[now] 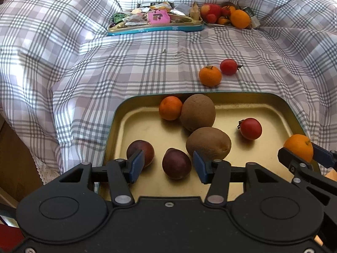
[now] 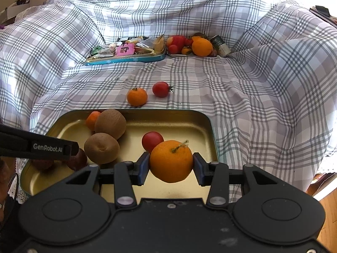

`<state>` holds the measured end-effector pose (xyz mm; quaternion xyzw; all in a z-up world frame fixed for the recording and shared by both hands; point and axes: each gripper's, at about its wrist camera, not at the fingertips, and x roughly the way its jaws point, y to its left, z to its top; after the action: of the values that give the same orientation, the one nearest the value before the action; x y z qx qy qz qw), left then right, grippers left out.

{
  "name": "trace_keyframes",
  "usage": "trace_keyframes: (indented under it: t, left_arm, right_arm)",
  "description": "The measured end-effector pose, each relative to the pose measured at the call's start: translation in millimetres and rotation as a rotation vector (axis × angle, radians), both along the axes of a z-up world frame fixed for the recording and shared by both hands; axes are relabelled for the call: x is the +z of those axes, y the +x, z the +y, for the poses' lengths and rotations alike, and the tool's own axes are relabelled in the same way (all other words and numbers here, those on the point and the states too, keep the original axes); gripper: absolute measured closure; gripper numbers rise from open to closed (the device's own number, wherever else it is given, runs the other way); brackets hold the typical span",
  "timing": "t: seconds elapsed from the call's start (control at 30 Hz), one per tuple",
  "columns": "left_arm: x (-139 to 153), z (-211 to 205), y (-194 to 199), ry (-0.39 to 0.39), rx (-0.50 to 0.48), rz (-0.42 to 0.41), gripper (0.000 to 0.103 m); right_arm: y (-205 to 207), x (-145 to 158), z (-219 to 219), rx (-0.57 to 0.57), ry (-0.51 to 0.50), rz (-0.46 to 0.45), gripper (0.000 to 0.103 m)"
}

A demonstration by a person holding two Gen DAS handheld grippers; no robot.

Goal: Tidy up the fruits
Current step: 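Lower the tangerine into the tray and open the right tool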

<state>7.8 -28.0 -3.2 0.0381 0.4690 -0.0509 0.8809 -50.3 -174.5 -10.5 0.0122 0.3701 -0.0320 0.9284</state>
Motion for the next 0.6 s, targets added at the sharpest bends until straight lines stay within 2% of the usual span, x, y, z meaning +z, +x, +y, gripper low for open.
trace_keyframes:
  t: [0.6]
  left_arm:
    - [1.7, 8.5, -2.8, -0.019, 0.030, -0.011, 0.046]
  right_arm:
    - [-0.6, 5.9, 3.8, 0.025, -0.019, -0.032, 0.059]
